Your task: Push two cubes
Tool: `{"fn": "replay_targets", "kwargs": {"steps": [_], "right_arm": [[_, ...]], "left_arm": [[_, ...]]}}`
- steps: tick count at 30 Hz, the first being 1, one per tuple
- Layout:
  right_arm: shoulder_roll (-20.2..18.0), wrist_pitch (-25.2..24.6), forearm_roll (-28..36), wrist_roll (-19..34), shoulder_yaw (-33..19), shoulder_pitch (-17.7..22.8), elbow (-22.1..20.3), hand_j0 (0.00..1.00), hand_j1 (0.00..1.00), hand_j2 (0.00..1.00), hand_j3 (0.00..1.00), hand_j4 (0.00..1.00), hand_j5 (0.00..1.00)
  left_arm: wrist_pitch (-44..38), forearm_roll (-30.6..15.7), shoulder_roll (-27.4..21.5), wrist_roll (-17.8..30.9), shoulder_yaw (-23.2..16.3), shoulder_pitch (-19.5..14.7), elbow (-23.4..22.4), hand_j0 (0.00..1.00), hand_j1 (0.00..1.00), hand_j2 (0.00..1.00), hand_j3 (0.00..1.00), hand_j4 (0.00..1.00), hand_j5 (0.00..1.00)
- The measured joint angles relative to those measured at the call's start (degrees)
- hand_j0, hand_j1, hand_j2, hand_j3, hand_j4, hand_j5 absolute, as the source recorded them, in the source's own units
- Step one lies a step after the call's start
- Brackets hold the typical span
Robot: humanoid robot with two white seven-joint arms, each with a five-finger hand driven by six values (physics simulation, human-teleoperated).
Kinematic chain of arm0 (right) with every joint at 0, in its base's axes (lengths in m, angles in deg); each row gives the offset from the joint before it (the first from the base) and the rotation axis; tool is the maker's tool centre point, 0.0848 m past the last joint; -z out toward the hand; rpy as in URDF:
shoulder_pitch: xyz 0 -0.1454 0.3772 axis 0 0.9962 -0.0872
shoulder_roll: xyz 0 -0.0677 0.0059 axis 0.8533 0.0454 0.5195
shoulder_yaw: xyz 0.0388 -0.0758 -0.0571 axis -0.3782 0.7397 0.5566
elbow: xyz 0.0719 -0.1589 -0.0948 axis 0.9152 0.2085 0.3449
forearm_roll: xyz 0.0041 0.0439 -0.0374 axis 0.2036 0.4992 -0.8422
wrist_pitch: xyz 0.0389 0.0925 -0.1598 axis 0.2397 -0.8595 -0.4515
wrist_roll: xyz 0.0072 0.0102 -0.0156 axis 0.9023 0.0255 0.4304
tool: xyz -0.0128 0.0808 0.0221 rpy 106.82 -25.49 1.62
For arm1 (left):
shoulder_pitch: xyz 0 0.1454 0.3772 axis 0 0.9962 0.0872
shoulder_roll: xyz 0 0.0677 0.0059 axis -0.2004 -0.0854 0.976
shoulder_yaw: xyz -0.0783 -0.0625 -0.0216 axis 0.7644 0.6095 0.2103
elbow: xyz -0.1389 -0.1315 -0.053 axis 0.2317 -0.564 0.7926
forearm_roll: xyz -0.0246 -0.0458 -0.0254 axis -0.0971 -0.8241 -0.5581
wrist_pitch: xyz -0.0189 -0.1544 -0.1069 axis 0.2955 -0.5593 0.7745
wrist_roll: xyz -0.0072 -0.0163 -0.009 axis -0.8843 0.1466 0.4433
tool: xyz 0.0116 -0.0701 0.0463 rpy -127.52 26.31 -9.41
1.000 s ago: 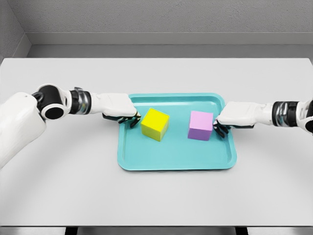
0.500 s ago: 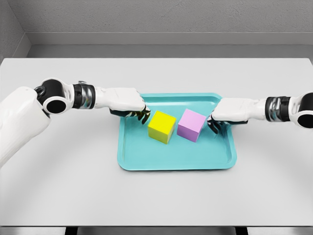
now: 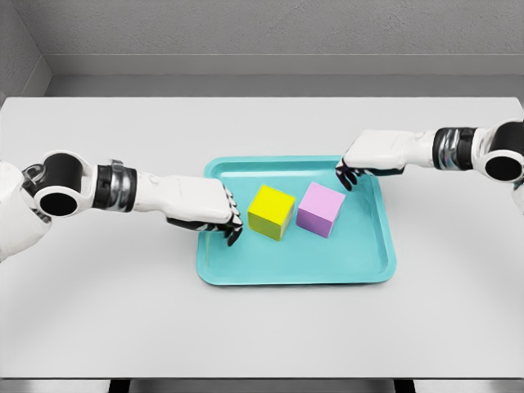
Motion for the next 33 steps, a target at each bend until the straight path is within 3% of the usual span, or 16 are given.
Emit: {"fn": "replay_targets", "kwargs": {"steps": [3, 9, 33], "right_arm": [[0.8, 0.0, -0.2, 0.0, 1.2, -0.2, 0.0, 0.25, 0.25, 0.25, 0.25, 0.25, 0.25], [1.3, 0.0, -0.3, 0.0, 2.0, -0.4, 0.0, 0.25, 0.25, 0.25, 0.25, 0.25, 0.25], [2.9, 0.0, 0.0, 0.0, 2.3, -1.2, -0.6, 0.26, 0.26, 0.26, 0.26, 0.26, 0.26]], "left_arm": [[0.0, 0.1, 1.8, 0.0, -1.0, 0.0, -1.6, 0.42, 0.42, 0.42, 0.42, 0.42, 0.42], [0.0, 0.2, 4.3, 0.0, -1.6, -0.1, -5.2, 0.42, 0.42, 0.42, 0.42, 0.42, 0.42], [0.0, 0.7, 8.1, 0.0, -1.4, -0.9, -12.5, 0.41, 0.41, 0.41, 0.41, 0.41, 0.41]]}}
